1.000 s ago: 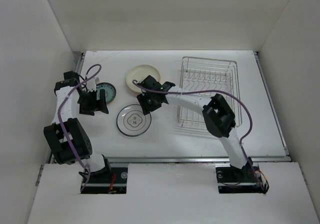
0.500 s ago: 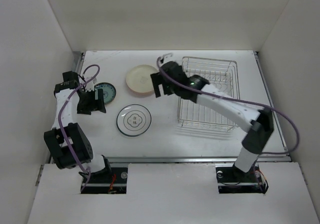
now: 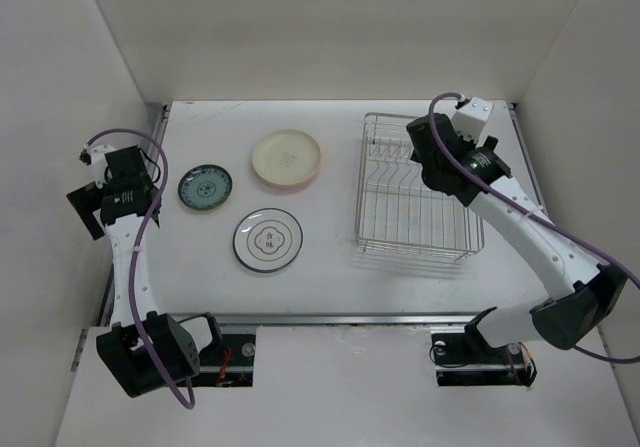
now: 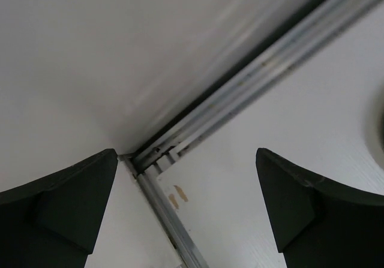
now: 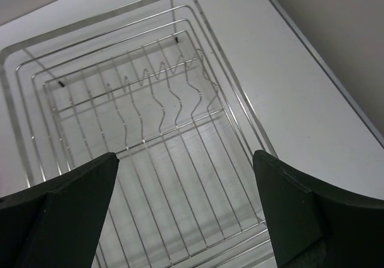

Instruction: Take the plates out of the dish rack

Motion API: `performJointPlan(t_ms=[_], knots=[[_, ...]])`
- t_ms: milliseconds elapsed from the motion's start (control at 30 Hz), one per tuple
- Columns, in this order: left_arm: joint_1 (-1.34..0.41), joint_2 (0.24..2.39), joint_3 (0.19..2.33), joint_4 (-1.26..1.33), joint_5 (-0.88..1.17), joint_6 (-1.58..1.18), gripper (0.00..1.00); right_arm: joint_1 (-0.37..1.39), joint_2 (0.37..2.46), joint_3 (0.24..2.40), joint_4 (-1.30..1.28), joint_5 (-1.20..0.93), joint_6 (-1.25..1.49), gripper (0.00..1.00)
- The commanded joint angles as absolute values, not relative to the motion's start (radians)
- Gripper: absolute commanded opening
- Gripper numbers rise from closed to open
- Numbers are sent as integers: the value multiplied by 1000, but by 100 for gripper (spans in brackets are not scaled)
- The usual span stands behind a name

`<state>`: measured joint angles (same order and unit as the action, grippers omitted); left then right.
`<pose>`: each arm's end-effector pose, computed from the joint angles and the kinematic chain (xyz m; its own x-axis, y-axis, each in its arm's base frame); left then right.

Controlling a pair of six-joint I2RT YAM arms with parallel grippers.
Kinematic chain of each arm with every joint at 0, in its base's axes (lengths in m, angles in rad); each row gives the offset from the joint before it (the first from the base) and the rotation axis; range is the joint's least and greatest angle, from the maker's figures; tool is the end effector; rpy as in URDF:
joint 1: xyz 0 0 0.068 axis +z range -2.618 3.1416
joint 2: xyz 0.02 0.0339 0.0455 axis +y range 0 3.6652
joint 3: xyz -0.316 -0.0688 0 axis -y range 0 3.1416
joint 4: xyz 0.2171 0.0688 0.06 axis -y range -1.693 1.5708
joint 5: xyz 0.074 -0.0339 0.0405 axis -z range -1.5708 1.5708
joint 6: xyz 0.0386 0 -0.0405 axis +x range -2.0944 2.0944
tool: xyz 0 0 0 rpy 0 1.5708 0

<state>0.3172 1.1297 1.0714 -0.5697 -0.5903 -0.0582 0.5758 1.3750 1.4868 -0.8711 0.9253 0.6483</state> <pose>0.1749 0.0800 0.3842 -0.5173 -0.2207 -0.8269 -0.7184 0.6371 0.2794 0.2165 0.1038 0.4404 -0.3646 0.1964 -0.9102 0.4749 0.8800 -0.0004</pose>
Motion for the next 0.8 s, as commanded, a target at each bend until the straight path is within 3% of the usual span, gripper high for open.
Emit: performJointPlan(t_ms=[0, 300, 767], knots=[[324, 1140, 1077, -528, -914, -178, 100, 581, 1358, 1491, -988, 1069, 804, 100], [324, 1140, 1086, -538, -1020, -238, 100, 581, 1339, 1491, -1094, 1190, 914, 100], [324, 1140, 1086, -538, -1022, -238, 100, 581, 1382, 1491, -1112, 1172, 936, 100]])
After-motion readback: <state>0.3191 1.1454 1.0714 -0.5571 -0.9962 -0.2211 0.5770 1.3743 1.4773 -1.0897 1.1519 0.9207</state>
